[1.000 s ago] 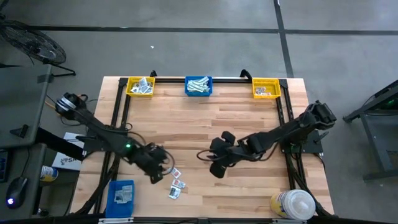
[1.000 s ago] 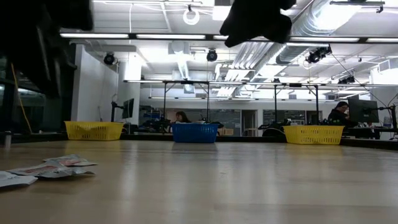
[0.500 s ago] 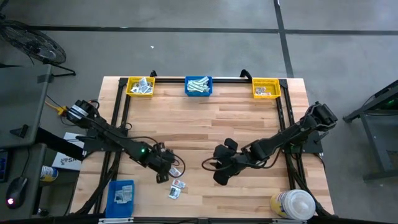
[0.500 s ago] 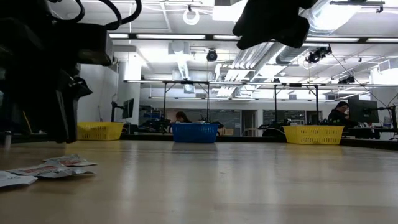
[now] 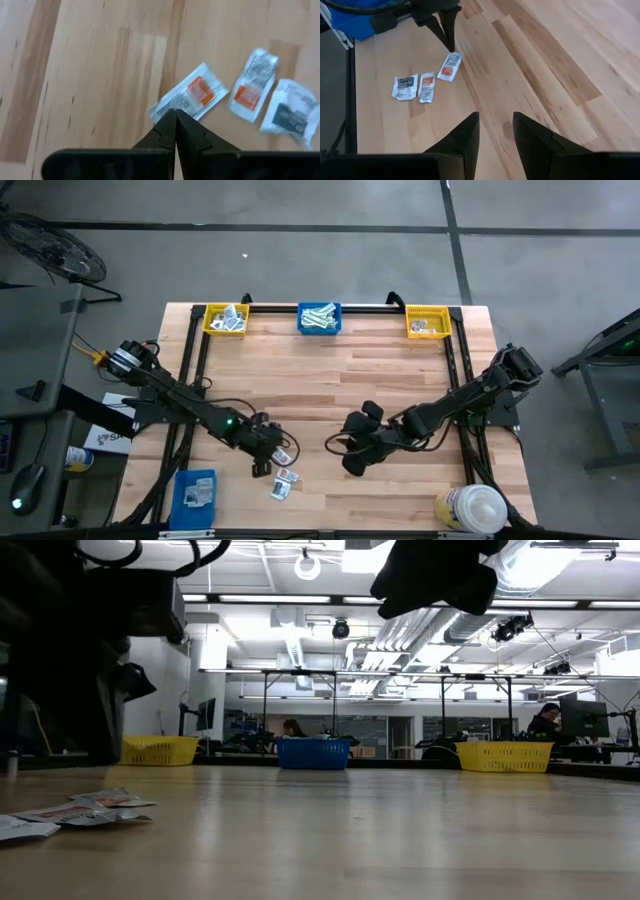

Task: Pick & Place First Aid Supplies
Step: Put the orange ointment pack into the right yellow bin

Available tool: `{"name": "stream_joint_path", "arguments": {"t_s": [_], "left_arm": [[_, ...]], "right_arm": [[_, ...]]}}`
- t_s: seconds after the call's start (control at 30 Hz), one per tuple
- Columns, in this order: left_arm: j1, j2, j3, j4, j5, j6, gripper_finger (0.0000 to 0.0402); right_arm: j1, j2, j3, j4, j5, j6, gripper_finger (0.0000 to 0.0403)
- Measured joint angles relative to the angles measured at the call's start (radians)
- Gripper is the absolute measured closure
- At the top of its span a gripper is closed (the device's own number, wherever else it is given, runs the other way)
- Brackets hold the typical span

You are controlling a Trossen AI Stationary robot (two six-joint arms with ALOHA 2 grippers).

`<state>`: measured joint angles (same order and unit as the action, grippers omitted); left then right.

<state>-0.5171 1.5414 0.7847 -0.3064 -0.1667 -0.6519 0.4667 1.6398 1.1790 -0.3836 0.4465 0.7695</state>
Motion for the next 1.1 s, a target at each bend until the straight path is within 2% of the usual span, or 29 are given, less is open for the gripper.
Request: {"name": "stream_joint_path", "arguments": {"t_s": [0.2,0.47,0.63,0.8,0.97,1.1], "left_arm": [[0.0,0.0,-0.028,0.009,0.023,-0.017,0.04],[0.0,0.008,-0.03,0.036,0.004,-0.018,0.0401],[0.0,0.058,-0.029,0.069,0.034,-0.018,0.0401],[0.0,0.122,-0.023,0.077,0.02,-0.065,0.0401],[0.0,0.167,-0.021,0.098,0.014,-0.12,0.0401],[0.001,0.185,-0.021,0.146,0.006,-0.139,0.0401]], "right_arm": [[0.0,0.0,0.0,0.0,0.008,0.016,0.029],[0.0,0.0,0.0,0.001,0.008,0.019,0.029],[0.0,0.0,0.0,0.001,0.008,0.02,0.029],[0.0,0.0,0.0,0.005,0.005,0.041,0.029],[0.003,0.005,0.0,0.02,-0.041,0.068,0.029],[0.023,0.061,0.001,0.078,-0.034,-0.058,0.029]]}}
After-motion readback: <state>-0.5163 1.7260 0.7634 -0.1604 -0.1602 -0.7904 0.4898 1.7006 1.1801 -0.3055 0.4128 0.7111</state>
